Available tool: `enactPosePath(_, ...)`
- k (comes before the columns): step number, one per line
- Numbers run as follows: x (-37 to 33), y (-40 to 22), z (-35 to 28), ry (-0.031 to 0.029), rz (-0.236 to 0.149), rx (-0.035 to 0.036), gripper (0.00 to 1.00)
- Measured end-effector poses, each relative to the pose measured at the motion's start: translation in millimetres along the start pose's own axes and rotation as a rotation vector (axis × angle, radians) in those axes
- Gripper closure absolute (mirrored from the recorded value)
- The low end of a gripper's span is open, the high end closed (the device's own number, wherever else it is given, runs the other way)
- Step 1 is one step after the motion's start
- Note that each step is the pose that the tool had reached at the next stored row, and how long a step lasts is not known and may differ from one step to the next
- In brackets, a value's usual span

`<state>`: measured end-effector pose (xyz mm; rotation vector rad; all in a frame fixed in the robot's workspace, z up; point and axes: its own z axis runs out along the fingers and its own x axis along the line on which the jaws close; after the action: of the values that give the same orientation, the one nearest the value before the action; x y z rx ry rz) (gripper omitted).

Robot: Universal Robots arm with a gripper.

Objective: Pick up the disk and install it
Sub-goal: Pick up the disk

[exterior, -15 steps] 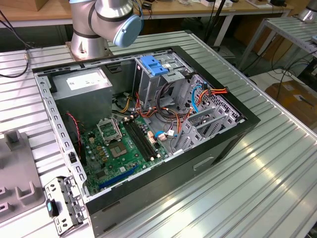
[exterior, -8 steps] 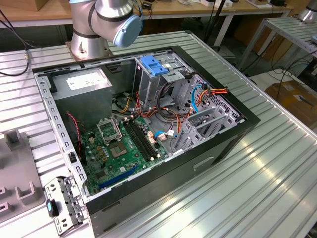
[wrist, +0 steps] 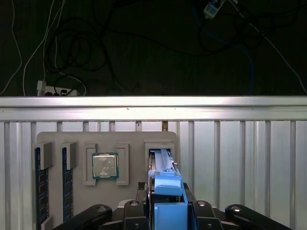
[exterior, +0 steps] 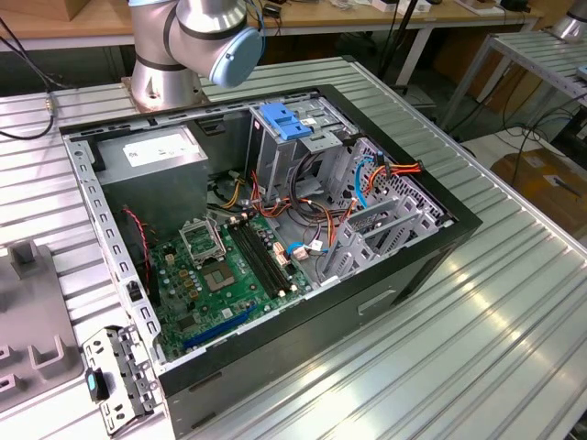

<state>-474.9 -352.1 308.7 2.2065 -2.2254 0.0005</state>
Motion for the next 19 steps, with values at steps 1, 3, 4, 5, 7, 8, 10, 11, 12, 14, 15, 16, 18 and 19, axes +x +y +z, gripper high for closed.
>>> enactPosePath(1, 0.0, 0.0, 0.0, 0.0, 0.0, 0.0, 0.63)
enactPosePath(3, 0.0, 0.0, -0.1, 0.0, 0.0, 0.0, 0.63)
enactPosePath(4, 0.0, 0.0, -0.4, -0.0001, 0.0, 0.0001, 0.63)
enactPosePath(5, 0.0, 0.0, -0.9, 0.0, 0.0, 0.0001, 0.63)
enactPosePath(7, 0.0, 0.0, -1.0, 0.0, 0.0, 0.0001, 0.63)
enactPosePath(8, 0.0, 0.0, -1.5, 0.0, 0.0, 0.0001, 0.63)
enactPosePath(10, 0.0, 0.0, -2.2, 0.0, 0.0, 0.0001, 0.63)
enactPosePath(11, 0.0, 0.0, -2.3, 0.0, 0.0, 0.0, 0.63)
enactPosePath(12, 0.0, 0.0, -3.4, 0.0, 0.0, 0.0, 0.63)
enactPosePath(14, 0.0, 0.0, -4.4, 0.0, 0.0, 0.0, 0.63)
enactPosePath(15, 0.0, 0.0, -4.5, 0.0, 0.0, 0.0001, 0.63)
enactPosePath(16, 0.0, 0.0, -4.7, 0.0, 0.0, 0.0, 0.63)
enactPosePath(18, 0.0, 0.1, -5.7, 0.0001, 0.0, -0.0003, 0.63)
enactPosePath(19, 0.0, 0.1, -6.3, 0.0001, 0.0, -0.0003, 0.63)
